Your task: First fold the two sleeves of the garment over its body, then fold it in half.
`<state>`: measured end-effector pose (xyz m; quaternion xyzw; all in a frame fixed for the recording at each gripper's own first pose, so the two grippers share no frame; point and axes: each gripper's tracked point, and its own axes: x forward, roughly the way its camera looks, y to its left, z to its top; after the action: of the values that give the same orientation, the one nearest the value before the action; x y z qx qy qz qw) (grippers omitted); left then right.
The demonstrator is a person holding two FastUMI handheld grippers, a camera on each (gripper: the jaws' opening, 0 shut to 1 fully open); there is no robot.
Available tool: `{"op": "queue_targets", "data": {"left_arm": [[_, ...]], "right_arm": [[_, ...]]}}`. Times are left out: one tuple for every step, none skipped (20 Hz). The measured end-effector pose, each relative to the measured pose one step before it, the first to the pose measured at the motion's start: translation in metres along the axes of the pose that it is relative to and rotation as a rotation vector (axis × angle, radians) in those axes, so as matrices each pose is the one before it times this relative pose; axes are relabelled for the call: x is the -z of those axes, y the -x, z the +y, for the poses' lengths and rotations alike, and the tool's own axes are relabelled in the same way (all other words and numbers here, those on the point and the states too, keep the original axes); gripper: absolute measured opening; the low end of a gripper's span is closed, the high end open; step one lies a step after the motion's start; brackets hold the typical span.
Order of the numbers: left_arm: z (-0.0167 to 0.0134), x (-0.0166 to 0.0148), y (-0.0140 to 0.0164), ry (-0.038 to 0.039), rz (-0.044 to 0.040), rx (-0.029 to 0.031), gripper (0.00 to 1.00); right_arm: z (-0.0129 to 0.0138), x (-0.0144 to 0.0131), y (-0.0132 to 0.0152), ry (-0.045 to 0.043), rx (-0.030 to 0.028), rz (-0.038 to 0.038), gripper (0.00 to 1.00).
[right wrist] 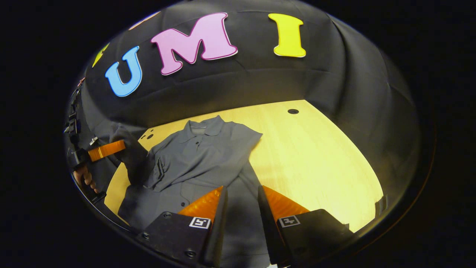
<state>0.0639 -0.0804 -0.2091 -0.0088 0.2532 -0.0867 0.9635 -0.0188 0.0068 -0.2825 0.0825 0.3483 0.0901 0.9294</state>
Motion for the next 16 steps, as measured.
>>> {"op": "queue_targets", "data": {"left_arm": [[-0.00780, 0.00590, -0.00646, -0.01470, 0.01156, 0.00553, 0.08], [-0.00610, 0.00724, -0.00927, -0.01657, 0.01278, 0.00084, 0.08], [-0.00958, 0.00493, -0.00602, -0.01235, 0.01018, 0.00339, 0.07], [-0.01198, 0.00520, -0.00707, -0.01070, 0.00981, 0.00974, 0.07], [-0.01151, 0.00634, -0.00518, -0.01107, 0.00990, 0.01050, 0.08], [-0.01011, 0.00775, -0.00646, -0.01311, 0.01345, 0.01334, 0.07], [-0.00960, 0.00567, -0.00545, -0.01305, 0.01221, 0.01155, 0.08], [-0.00773, 0.00551, -0.00631, -0.01294, 0.01118, 0.00834, 0.08], [-0.00748, 0.00557, -0.00501, -0.00963, 0.01474, 0.00539, 0.08], [-0.00548, 0.00686, -0.00573, -0.00190, 0.01645, 0.00524, 0.08], [-0.00459, 0.00503, -0.00480, -0.00007, 0.01762, 0.00333, 0.06], [-0.00316, 0.00622, -0.00558, -0.00378, 0.01804, 0.00019, 0.10], [-0.00266, 0.00567, -0.00469, -0.00533, 0.01903, -0.00155, 0.12], [-0.00371, 0.00536, -0.00448, -0.00384, 0.01678, 0.00295, 0.13], [-0.00396, 0.00508, -0.00427, -0.00123, 0.01616, 0.00469, 0.15], [-0.00465, 0.00558, -0.00303, 0.00190, 0.01851, 0.00964, 0.17]], "right_arm": [[-0.00574, 0.00193, 0.00214, -0.01142, 0.00685, 0.00219, 0.51], [-0.00578, 0.00136, 0.00054, -0.01054, 0.00581, 0.00279, 0.51], [-0.00543, 0.00074, 0.00130, -0.00790, 0.00579, -0.00107, 0.51], [-0.00472, 0.00034, 0.00058, -0.00476, 0.00362, -0.00199, 0.51], [-0.00395, 0.00169, 0.00048, -0.00119, 0.00096, -0.00003, 0.51], [-0.00445, 0.00140, 0.00242, 0.00396, 0.00293, 0.00271, 0.51], [-0.00470, 0.00199, 0.00210, 0.00517, 0.00017, 0.00416, 0.51], [-0.00364, 0.00276, 0.00075, 0.00364, 0.00085, 0.00565, 0.51], [-0.00352, 0.00273, 0.00000, 0.00002, -0.00027, 0.00572, 0.51], [-0.00374, 0.00191, 0.00021, -0.00265, 0.00001, 0.00672, 0.51], [-0.00343, 0.00296, -0.00044, -0.00387, 0.00011, 0.00599, 0.51], [-0.00290, 0.00185, -0.00045, -0.00452, 0.00020, 0.00509, 0.51], [-0.00237, 0.00245, -0.00016, -0.00462, -0.00093, 0.00619, 0.51], [-0.00201, 0.00132, -0.00031, -0.00339, -0.00200, 0.00544, 0.51], [-0.00169, 0.00231, -0.00071, -0.00057, -0.00108, 0.00578, 0.51], [-0.00085, 0.00131, -0.00052, 0.00105, -0.00321, 0.00460, 0.51]]}}
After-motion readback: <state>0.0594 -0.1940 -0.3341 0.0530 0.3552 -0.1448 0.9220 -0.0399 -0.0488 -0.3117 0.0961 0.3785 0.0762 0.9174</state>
